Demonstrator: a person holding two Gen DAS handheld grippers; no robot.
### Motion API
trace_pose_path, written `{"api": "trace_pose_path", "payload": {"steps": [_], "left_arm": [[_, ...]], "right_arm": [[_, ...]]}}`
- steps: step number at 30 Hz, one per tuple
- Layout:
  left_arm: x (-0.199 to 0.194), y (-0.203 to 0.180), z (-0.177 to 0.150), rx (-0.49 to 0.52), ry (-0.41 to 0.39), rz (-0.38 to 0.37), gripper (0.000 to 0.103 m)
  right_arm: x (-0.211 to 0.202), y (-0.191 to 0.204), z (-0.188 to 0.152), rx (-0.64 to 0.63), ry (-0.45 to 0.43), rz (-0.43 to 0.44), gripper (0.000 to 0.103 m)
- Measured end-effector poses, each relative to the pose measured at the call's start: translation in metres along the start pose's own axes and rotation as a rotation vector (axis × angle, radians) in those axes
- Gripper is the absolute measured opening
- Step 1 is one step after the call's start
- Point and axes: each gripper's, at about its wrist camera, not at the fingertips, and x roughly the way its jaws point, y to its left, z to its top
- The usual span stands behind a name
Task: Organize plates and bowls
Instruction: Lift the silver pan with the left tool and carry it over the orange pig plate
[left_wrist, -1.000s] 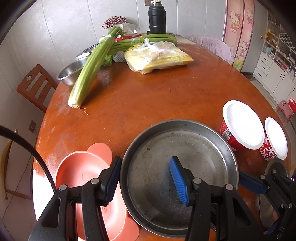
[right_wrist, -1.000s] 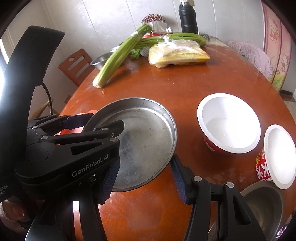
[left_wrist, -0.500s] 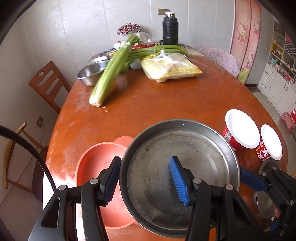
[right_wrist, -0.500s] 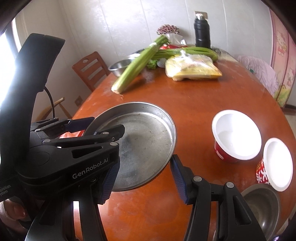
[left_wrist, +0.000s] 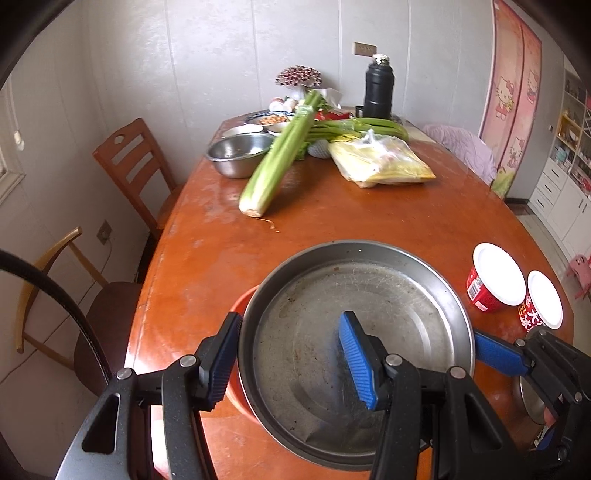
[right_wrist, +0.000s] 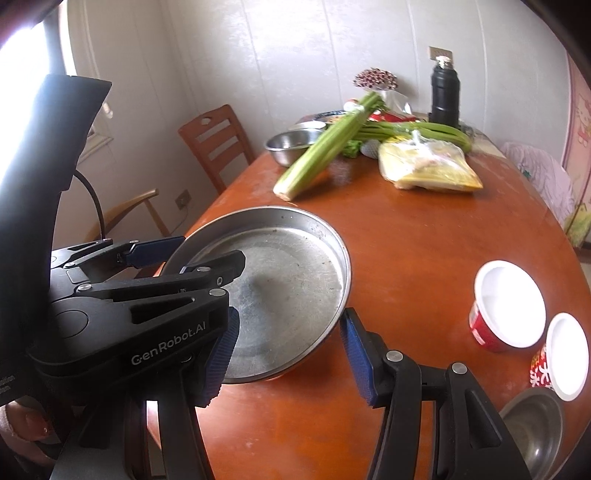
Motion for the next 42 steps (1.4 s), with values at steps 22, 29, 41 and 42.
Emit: {"api": "trace_pose_path", "payload": {"steps": [22, 29, 41, 42], "left_arm": [[0.024, 0.039, -0.025, -0.079, 0.060, 0.031, 0.054], [0.037, 0.040, -0.028, -0.086, 0.084, 0.032, 0.054], [0.055, 0.041, -0.034, -0.089, 0.112, 0.048, 0.054], [0.056, 0.041, -0.034, -0.089, 0.112, 0.048, 0.054]], "right_arm": [[0.045, 0.028, -0.003, -0.088, 0.081, 0.027, 0.059], [0.058, 0.023, -0.006, -0.089, 0.104, 0.034, 0.059], [0.075, 0.022, -0.011, -0.100, 0.119, 0.042, 0.059], [0.076, 0.021, -0.011, -0.099, 0.119, 0.043, 0.059]]}}
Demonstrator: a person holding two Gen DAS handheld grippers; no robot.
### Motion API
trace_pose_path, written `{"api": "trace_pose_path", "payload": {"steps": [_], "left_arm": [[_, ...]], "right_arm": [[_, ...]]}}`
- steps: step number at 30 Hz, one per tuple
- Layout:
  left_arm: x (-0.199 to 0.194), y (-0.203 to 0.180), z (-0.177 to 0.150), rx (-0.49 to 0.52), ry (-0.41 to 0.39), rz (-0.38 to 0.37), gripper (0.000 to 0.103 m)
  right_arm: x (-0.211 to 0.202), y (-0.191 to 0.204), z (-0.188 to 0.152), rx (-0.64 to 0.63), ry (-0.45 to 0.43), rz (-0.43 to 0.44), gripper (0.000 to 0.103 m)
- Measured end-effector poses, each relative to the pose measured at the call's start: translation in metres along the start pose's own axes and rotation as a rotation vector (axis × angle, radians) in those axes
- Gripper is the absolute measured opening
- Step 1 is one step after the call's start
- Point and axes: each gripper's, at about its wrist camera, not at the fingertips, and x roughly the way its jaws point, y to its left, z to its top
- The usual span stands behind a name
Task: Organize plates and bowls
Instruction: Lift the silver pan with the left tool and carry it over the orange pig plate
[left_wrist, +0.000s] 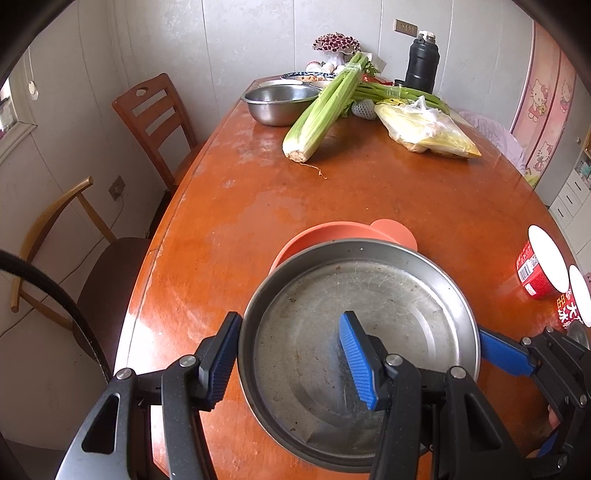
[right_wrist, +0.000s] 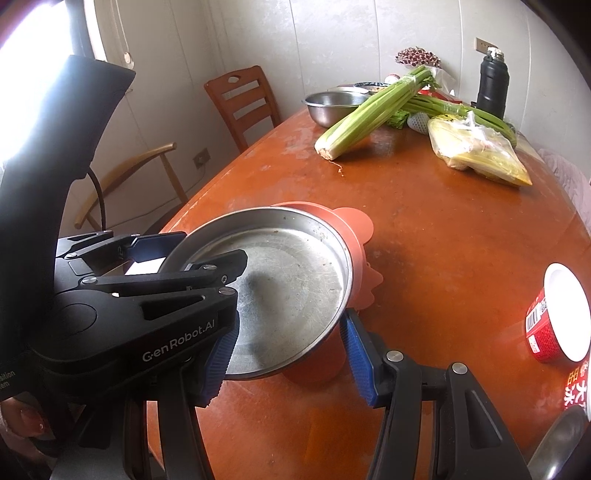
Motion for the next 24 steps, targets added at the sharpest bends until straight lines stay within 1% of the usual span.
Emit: {"api": "trace_pose_path", "payload": {"steps": [7, 12, 17, 24], "left_arm": [[0.005, 0.001, 0.002, -0.003, 0.005, 0.004, 0.054], [0.013, 0.002, 0.004, 0.005, 0.014, 0.016, 0.054], [0.019, 0.004, 0.007, 0.003, 0.024, 0.005, 0.054], [0.022, 0.006, 0.010, -0.005, 0.024, 0.004, 0.054]], "right_arm": [[0.008, -0.001, 0.002, 0.006, -0.006, -0.004, 0.059], [0.019, -0.002, 0.004, 0.006, 0.008, -0.005, 0.059], [0.026, -0.003, 0.005, 0.002, 0.014, -0.014, 0.059], [0.032, 0.001, 0.007, -0.035, 0.009, -0.040, 0.059]]}}
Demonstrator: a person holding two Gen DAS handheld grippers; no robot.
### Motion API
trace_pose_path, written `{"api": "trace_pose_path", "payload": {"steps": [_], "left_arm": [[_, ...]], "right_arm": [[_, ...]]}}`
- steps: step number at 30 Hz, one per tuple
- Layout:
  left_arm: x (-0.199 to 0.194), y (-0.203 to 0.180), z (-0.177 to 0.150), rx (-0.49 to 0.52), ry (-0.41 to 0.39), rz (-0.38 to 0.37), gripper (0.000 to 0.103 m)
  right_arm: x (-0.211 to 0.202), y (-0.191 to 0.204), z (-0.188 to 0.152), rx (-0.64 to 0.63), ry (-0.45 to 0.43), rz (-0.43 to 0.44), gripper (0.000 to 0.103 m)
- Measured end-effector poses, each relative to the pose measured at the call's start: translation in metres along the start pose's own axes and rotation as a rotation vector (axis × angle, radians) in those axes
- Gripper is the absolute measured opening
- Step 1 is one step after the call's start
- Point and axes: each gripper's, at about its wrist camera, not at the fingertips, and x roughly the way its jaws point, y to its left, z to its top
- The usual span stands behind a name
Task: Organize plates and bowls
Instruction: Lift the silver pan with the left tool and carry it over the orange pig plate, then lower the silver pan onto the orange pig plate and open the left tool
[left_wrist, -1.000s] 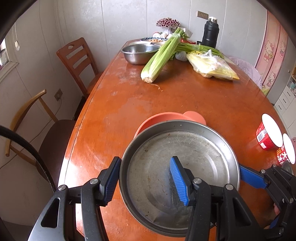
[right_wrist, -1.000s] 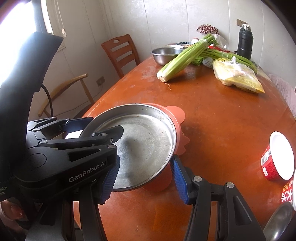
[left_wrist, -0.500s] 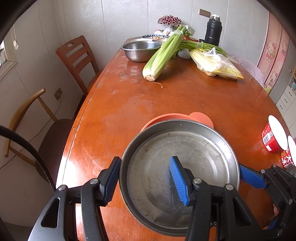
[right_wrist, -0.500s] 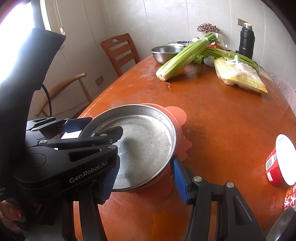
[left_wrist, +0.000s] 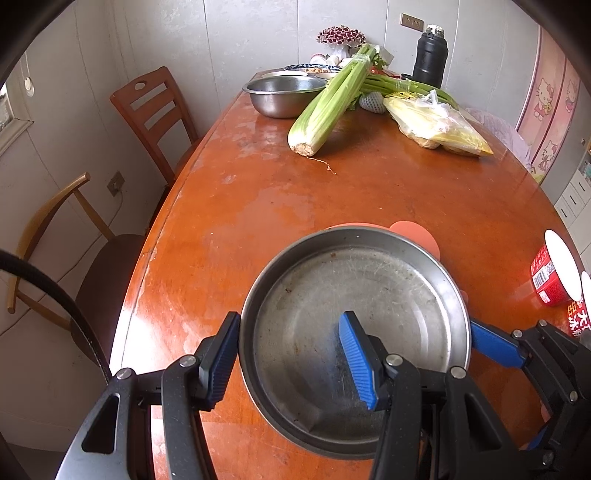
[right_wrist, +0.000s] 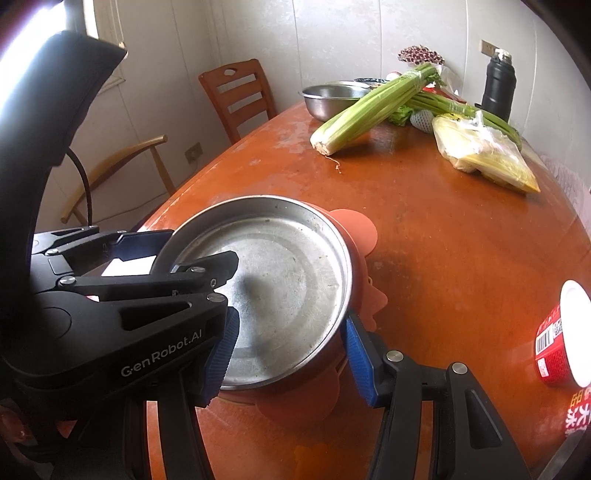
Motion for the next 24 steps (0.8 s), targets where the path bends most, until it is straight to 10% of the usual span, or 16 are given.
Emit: {"api": "trace_pose_path", "payload": {"steps": [24], "left_arm": [[0.0002, 0.0031, -0.0018, -0.037, 0.019, -0.014, 0.054]], "right_arm": [[0.0046, 0.0098, -0.0033, -0.098, -0.034, -0.098, 0.058]]}}
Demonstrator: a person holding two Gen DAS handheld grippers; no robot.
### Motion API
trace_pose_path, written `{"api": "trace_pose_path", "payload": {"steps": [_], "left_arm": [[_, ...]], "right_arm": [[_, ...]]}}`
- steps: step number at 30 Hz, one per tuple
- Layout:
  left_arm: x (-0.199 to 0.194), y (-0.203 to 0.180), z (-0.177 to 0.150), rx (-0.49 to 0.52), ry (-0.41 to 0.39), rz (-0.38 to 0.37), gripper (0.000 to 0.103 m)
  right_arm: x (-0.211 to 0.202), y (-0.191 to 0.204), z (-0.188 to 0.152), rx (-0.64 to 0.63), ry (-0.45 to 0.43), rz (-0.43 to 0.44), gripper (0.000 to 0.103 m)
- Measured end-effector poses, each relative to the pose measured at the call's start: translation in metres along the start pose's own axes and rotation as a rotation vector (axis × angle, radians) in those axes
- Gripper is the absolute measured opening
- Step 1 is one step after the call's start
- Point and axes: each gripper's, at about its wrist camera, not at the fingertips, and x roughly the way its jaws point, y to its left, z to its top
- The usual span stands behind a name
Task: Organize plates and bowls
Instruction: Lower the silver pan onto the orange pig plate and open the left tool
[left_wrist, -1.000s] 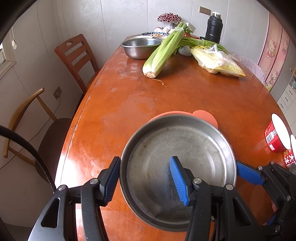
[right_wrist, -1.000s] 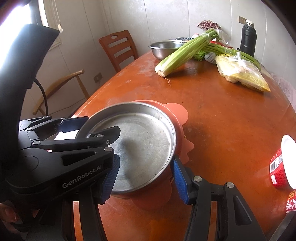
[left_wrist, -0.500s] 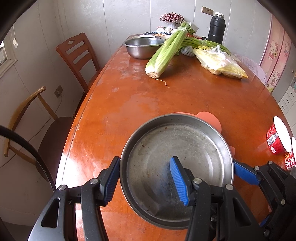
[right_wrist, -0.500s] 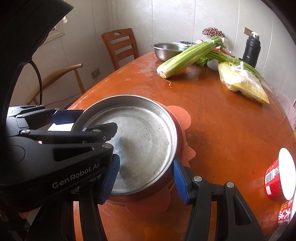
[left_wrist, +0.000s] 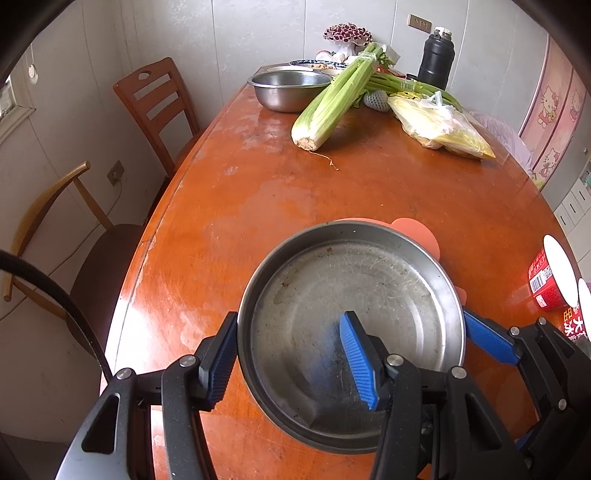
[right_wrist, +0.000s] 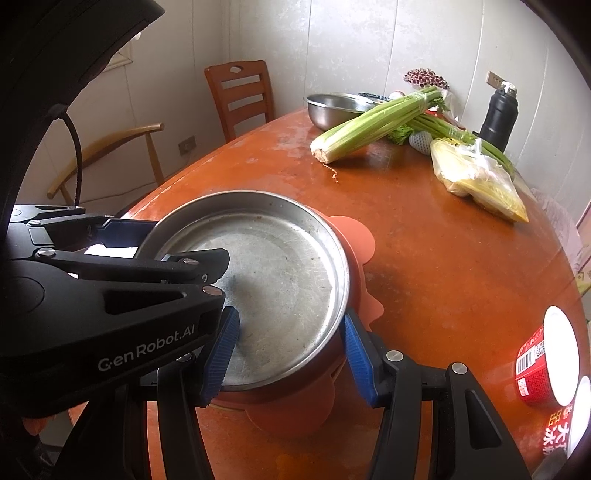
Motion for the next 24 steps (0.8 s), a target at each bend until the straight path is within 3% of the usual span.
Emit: {"api": "trace_pose_path", "payload": {"steps": [6, 16, 24], "left_arm": [[0.000, 0.003, 0.000, -0.029, 0.007, -0.051, 0.055], [-0.004, 0.007, -0.003, -0.053, -0.009, -0.068, 0.056], [-0.003, 0.023, -0.013, -0.106, -0.013, -0.098, 0.061]], "right_arm": [[-0.002, -0.010, 0.001, 0.033, -0.011, -0.025, 0.059], [-0.018, -0.031, 0.002, 0.131, -0.034, 0.008, 0.059], [-0.038, -0.041, -0.008, 0.206, -0.070, 0.041, 0.066]]}}
